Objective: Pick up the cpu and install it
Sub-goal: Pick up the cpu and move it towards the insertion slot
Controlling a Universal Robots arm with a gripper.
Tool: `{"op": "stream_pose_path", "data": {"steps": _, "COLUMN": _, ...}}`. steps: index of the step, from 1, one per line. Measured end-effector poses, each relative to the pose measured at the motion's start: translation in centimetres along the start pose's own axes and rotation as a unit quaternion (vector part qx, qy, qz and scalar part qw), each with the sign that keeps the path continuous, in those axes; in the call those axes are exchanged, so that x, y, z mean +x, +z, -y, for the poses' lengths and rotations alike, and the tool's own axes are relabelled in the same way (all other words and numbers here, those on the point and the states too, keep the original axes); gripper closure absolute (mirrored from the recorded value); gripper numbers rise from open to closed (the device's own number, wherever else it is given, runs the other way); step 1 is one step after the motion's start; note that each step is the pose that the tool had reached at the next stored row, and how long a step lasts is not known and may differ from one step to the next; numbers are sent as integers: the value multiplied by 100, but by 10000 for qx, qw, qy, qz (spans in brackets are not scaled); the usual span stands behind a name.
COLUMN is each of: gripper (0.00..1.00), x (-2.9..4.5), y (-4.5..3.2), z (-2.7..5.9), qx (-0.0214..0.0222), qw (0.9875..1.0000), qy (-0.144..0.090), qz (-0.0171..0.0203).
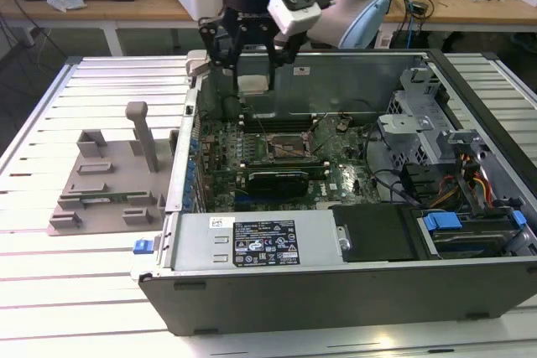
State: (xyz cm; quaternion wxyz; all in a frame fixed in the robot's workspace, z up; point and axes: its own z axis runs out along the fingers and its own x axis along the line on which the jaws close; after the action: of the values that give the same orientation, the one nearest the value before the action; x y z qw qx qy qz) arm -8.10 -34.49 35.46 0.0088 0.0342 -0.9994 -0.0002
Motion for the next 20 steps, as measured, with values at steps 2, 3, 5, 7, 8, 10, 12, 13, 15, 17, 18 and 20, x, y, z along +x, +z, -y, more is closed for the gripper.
{"op": "stream_pose_path", "data": {"steps": 2, "gripper": 45, "x": -93, "y": 36, "z": -17, "qx": -1, "qw": 10000, "qy": 1, "qz": -4}}
{"op": "stream_pose_path", "data": {"steps": 3, "gripper": 45, "x": -183, "y": 68, "z": -32, "qx": 0, "qw": 10000, "qy": 0, "qz": -7}}
{"op": "stream_pose_path", "data": {"steps": 5, "gripper": 45, "x": -276, "y": 104, "z": -44, "qx": -1, "qw": 10000, "qy": 0, "qz": -10}}
{"op": "stream_pose_path", "data": {"steps": 7, "gripper": 45, "x": -373, "y": 141, "z": -52, "qx": -1, "qw": 10000, "qy": 1, "qz": -13}}
{"op": "stream_pose_path", "data": {"steps": 8, "gripper": 45, "x": -457, "y": 173, "z": -57, "qx": -1, "qw": 10000, "qy": 0, "qz": -15}}
{"op": "stream_pose_path", "data": {"steps": 10, "gripper": 45, "x": -557, "y": 234, "z": -68, "qx": -2, "qw": 10000, "qy": 1, "qz": -17}}
{"op": "stream_pose_path", "data": {"steps": 12, "gripper": 45, "x": -594, "y": 277, "z": -80, "qx": -1, "qw": 10000, "qy": 3, "qz": -19}}
{"op": "stream_pose_path", "data": {"steps": 13, "gripper": 45, "x": -608, "y": 297, "z": -85, "qx": -2, "qw": 10000, "qy": 4, "qz": -19}}
{"op": "stream_pose_path", "data": {"steps": 15, "gripper": 45, "x": -636, "y": 336, "z": -96, "qx": -3, "qw": 10000, "qy": 6, "qz": -20}}
{"op": "stream_pose_path", "data": {"steps": 17, "gripper": 45, "x": -663, "y": 370, "z": -106, "qx": -1, "qw": 10000, "qy": 7, "qz": -22}}
{"op": "stream_pose_path", "data": {"steps": 18, "gripper": 45, "x": -693, "y": 406, "z": -117, "qx": -2, "qw": 10000, "qy": 8, "qz": -22}}
{"op": "stream_pose_path", "data": {"steps": 20, "gripper": 45, "x": -715, "y": 446, "z": -130, "qx": -2, "qw": 10000, "qy": 8, "qz": -22}}
